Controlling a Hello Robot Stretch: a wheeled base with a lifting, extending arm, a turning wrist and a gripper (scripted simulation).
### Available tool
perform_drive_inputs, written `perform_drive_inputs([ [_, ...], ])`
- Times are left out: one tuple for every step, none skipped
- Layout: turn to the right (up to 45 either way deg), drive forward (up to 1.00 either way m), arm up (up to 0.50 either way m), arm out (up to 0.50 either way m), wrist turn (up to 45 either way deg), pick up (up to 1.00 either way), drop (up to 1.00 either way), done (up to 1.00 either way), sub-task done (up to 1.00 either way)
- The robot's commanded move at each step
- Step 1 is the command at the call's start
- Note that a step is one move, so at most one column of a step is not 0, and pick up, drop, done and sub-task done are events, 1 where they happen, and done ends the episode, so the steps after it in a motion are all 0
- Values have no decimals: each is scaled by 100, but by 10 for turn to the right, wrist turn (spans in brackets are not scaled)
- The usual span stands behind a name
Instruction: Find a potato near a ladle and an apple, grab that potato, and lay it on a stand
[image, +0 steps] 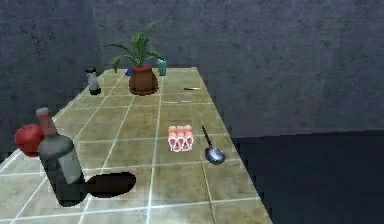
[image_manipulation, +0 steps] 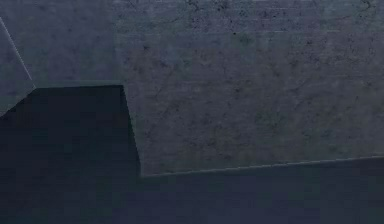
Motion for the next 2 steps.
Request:
perform_drive_inputs([
  [-450, 0, 0, 0, 0, 0, 0, 0, 0],
  [-450, 0, 0, 0, 0, 0, 0, 0, 0],
])
